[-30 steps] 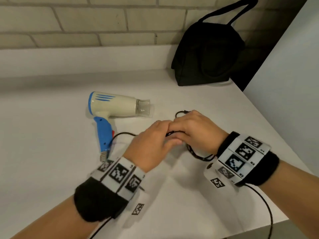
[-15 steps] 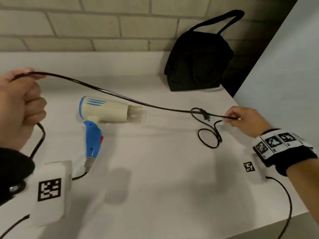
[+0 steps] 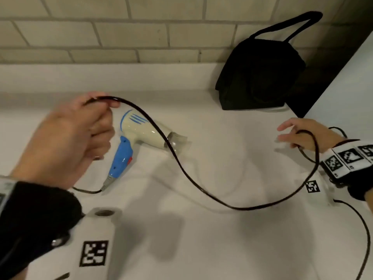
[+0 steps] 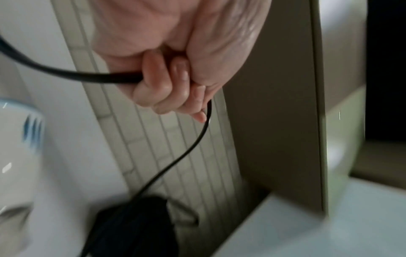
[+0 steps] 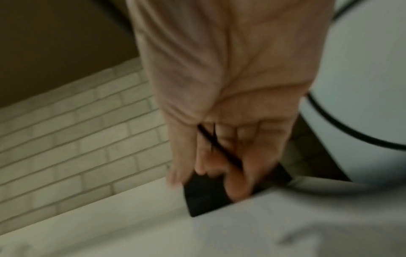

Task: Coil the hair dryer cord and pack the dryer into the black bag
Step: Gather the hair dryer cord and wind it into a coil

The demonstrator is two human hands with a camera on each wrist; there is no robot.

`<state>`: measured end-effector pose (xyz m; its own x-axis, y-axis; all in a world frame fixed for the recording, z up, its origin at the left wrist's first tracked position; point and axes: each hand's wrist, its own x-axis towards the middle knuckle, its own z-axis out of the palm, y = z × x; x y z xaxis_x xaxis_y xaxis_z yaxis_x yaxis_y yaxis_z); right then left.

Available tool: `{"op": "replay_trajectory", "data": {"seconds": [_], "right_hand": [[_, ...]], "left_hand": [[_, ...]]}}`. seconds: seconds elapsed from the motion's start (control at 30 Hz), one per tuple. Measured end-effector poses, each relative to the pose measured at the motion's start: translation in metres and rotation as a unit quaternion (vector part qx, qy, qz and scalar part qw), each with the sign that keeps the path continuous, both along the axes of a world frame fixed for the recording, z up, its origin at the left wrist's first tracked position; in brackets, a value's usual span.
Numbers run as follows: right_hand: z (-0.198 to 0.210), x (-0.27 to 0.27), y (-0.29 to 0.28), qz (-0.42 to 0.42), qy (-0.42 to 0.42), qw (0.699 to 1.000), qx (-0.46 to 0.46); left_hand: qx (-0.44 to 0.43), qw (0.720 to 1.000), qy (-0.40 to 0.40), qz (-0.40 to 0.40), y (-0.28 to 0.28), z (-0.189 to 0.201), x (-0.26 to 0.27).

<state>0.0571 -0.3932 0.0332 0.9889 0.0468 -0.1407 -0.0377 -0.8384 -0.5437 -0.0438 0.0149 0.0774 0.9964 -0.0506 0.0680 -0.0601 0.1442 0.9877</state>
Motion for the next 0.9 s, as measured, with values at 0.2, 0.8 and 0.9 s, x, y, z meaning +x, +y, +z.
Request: {"op": "replay_trajectory", "data": {"seconds": [0.2, 0.8, 0.9], "right_hand": [[0.032, -0.006, 0.042, 0.077, -0.2, 0.969, 0.121], [0.032, -0.068, 0.147, 0.259, -0.168, 0.936, -0.169], [0.034, -0.071, 0.15, 0.24, -0.152, 0.955, -0.086]], "left_hand": [[0.037, 0.997, 0.04, -0.048, -0.04, 0.005, -0.018], [0.335, 0.936, 0.049, -0.098, -0.115, -0.02, -0.006], [0.32, 0.943, 0.035, -0.084, -0.112, -0.02, -0.004]]}}
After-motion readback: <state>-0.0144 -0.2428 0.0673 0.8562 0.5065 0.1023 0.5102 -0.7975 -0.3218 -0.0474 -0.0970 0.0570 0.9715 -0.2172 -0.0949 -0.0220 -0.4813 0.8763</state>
